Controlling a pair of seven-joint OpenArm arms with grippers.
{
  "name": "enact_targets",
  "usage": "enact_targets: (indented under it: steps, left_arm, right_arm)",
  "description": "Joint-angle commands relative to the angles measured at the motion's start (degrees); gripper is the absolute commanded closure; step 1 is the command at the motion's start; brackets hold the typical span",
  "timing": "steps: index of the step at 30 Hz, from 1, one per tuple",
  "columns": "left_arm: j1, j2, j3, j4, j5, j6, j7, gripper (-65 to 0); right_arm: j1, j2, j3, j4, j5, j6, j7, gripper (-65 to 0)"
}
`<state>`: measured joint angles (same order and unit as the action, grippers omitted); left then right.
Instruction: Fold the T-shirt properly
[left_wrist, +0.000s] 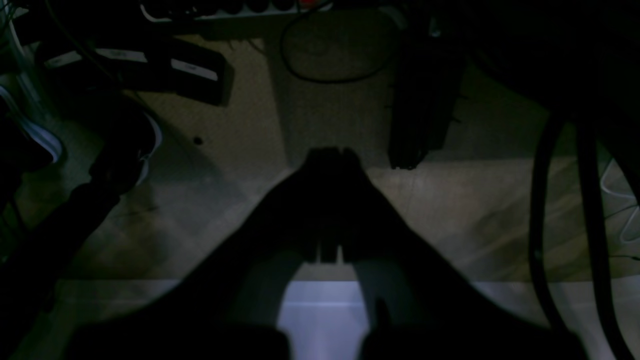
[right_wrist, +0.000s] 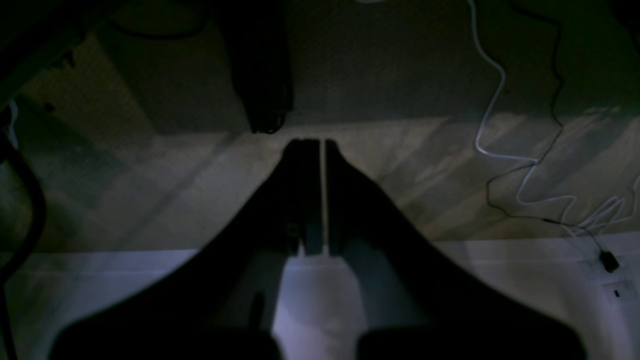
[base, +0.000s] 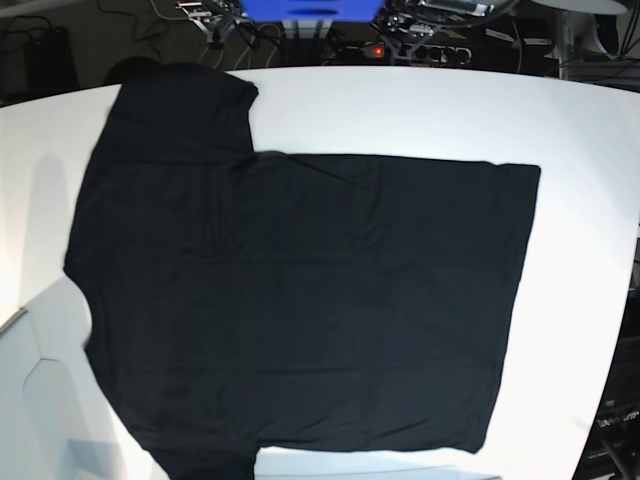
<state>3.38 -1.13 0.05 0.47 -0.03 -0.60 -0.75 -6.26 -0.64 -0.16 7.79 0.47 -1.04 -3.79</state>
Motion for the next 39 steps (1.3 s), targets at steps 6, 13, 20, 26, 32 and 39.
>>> enact_targets:
  steps: [6,13,20,26,32,39]
  left_arm:
    - [12.8,-2.3,-0.1,17.9,-0.1,0.4,0.4,0.0]
    - [29.8,-4.5,-0.1,43.4,-0.1,0.4,0.8,0.0]
    - [45.5,-8.6,-0.1,67.8,-0.1,0.5,0.7,0.0]
    - [57.9,-12.8,-0.2,85.8,-0.1,0.8,0.5,0.0]
    - [67.2,-13.6,-4.8,98.5,-0.1,0.6,0.4,0.0]
    - [68.4,-13.6,-10.6,107.7,-0.1,0.4,0.7,0.0]
  right_arm:
    - [-9.3,0.1,-0.1,11.6,0.2,1.3,-0.5,0.0]
    - [-23.5,0.1,-0.1,31.4,0.1,1.3,-2.3,0.0]
    - [-38.6,0.2,-0.2,56.7,0.1,1.3,-5.7,0.0]
    - [-52.8,1.6,-0.2,80.6,0.3,1.3,-8.3,0.0]
    - [-63.0,4.8,-0.1,97.6,0.3,1.3,-10.9,0.0]
    - [-65.2,8.2,0.6,106.9,0.3,1.3,-10.9,0.0]
